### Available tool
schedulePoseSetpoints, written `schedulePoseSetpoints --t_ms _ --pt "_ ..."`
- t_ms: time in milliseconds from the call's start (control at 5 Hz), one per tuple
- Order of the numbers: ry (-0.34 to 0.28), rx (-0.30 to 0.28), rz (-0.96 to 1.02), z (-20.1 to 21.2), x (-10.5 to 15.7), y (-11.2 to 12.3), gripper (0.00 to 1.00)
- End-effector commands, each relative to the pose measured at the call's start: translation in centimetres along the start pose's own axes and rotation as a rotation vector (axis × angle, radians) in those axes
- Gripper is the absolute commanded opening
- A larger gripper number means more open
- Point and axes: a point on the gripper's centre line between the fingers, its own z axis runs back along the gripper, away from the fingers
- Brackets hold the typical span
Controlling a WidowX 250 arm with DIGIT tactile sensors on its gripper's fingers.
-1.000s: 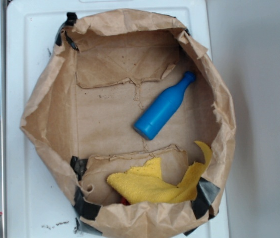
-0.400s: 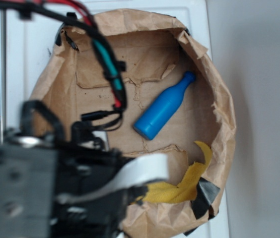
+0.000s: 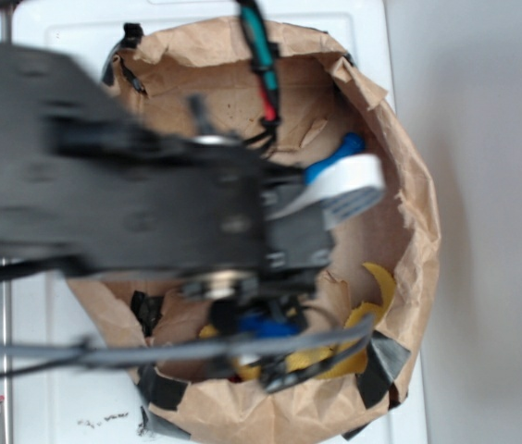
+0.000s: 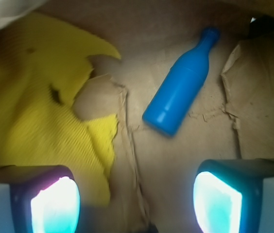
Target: Grab the blue bottle.
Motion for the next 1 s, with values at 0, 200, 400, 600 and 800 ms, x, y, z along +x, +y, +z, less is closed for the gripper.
schedulePoseSetpoints --t_ms 0,200,400,600,800 --pt "-0.031 0.016 0.056 1.0 2.7 1.7 1.0" --pt "-0.031 0.016 0.056 1.0 2.7 1.7 1.0" --pt "-0.031 0.016 0.056 1.0 2.7 1.7 1.0" --pt "-0.031 0.016 0.056 1.0 2.7 1.7 1.0" --pt "-0.052 -0.008 0.118 -1.0 3.4 0.6 1.0"
